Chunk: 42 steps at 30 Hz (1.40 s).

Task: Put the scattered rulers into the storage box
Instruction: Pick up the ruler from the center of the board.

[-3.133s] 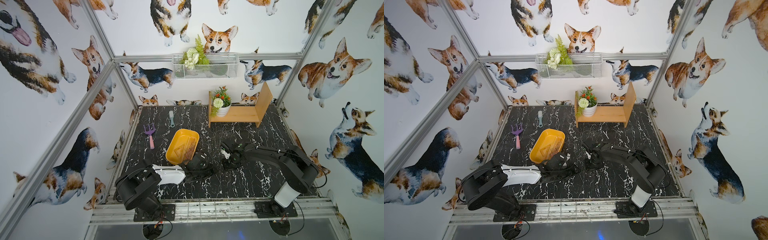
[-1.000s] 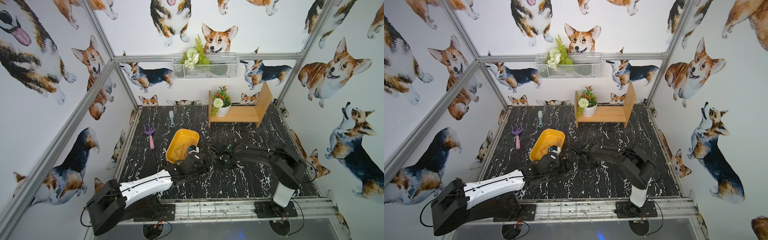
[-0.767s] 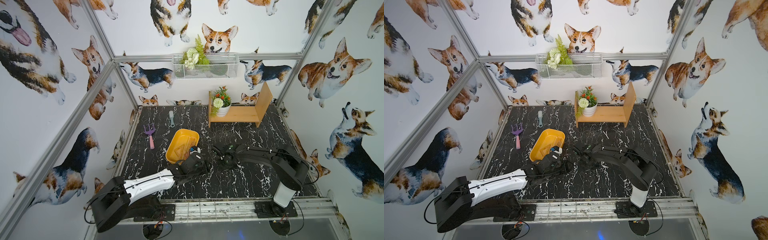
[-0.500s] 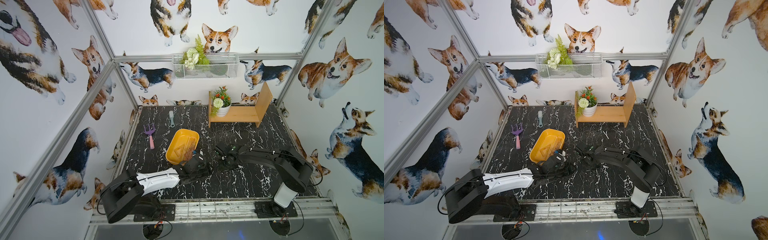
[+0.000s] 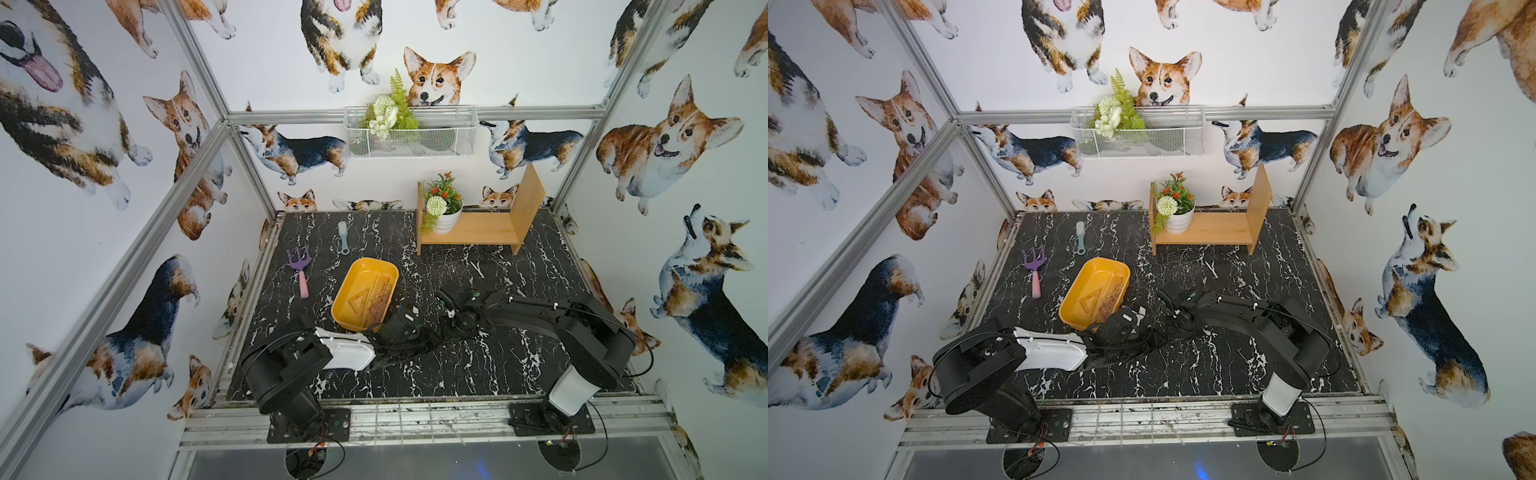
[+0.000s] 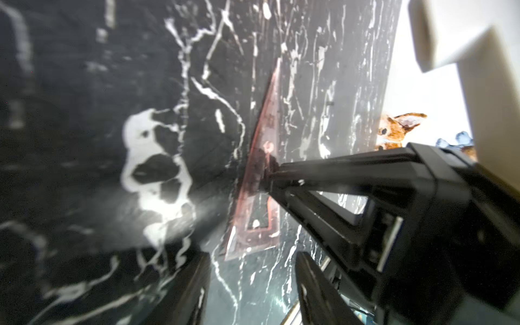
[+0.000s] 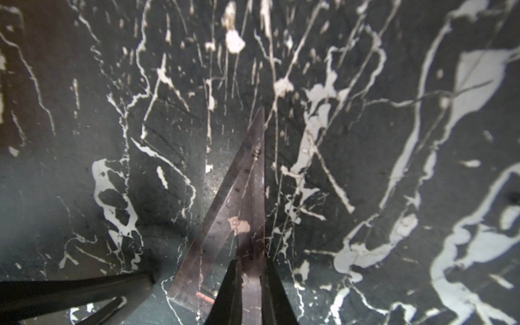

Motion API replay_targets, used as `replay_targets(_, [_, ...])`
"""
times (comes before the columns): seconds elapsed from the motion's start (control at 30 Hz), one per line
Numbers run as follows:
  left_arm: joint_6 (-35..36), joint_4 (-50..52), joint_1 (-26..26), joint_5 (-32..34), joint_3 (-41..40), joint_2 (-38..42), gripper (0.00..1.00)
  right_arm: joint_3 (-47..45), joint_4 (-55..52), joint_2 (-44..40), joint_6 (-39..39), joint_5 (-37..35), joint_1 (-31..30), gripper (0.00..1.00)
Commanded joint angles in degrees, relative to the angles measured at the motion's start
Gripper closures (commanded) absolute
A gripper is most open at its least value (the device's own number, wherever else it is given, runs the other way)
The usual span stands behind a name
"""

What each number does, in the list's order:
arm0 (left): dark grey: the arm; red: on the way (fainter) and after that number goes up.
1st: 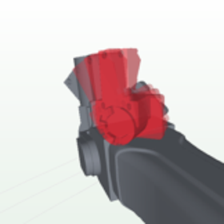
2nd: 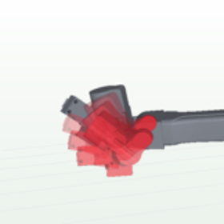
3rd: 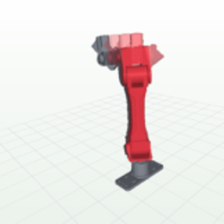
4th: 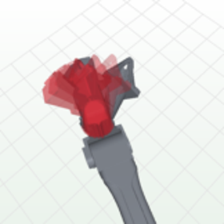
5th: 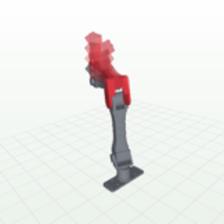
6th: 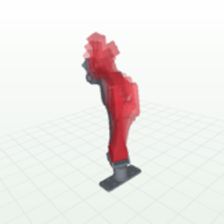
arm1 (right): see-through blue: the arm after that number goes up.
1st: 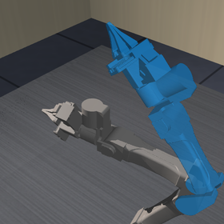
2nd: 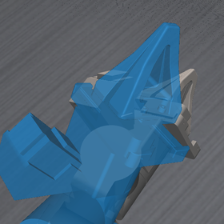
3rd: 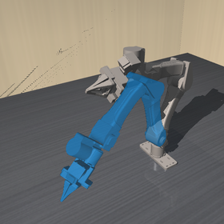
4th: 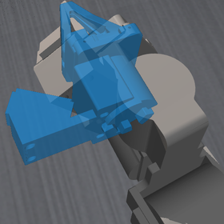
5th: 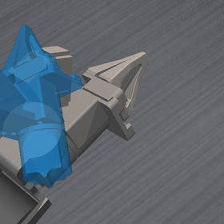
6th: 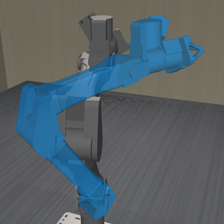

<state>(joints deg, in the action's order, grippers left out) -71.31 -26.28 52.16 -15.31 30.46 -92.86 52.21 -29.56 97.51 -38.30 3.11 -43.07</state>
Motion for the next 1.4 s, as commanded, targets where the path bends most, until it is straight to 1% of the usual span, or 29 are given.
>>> replay_targets(0.0, [-0.6, 1.7, 0.2, 0.0, 0.0, 0.2, 0.46, -4.6, 0.7, 3.6, 0.0, 3.9, -0.1, 0.87])
replay_targets(0.13, [1.0, 6.4, 0.2, 3.6, 0.4, 4.5, 0.46, -2.3, -2.0, 2.3, -0.1, 1.3, -0.3, 0.75])
replay_targets(0.23, [2.4, 10.3, 0.1, 6.6, 0.5, 8.9, 0.46, 0.9, -5.4, 2.5, 0.1, -1.6, -1.3, 0.62])
replay_targets(0.33, [3.6, 13.0, 0.2, 8.6, 0.6, 11.9, 0.45, 3.0, -7.4, 3.3, 0.0, -3.6, -2.6, 0.55])
replay_targets(0.43, [4.0, 14.2, 0.2, 9.6, 0.3, 13.7, 0.45, 4.4, -8.3, 4.5, -0.7, -4.6, -3.5, 0.54])
replay_targets(0.53, [3.9, 14.2, 0.1, 9.8, -0.4, 14.8, 0.45, 5.9, -10.1, 5.5, -1.3, -6.8, -4.7, 0.55])
replay_targets(0.6, [3.8, 14.2, 0.2, 9.9, -1.0, 15.4, 0.45, 6.5, -11.3, 5.8, -1.9, -8.2, -5.2, 0.56])
replay_targets(0.87, [4.2, 14.4, 0.1, 10.1, -1.5, 16.7, 0.45, 6.5, -12.5, 5.5, -2.9, -9.4, -5.4, 0.64])
replay_targets(1.0, [4.2, 14.3, 0.1, 9.9, -1.7, 17.0, 0.45, 6.2, -12.4, 4.7, -3.0, -9.6, -5.4, 0.64])
replay_targets(1.13, [4.2, 14.5, 0.2, 10.0, -1.9, 17.3, 0.45, 6.6, -12.4, 3.2, -2.9, -9.7, -5.4, 0.62])
replay_targets(1.37, [4.2, 14.4, 0.2, 10.1, -2.1, 17.4, 0.45, 7.3, -13.5, 1.6, -2.8, -10.7, -5.4, 0.62])
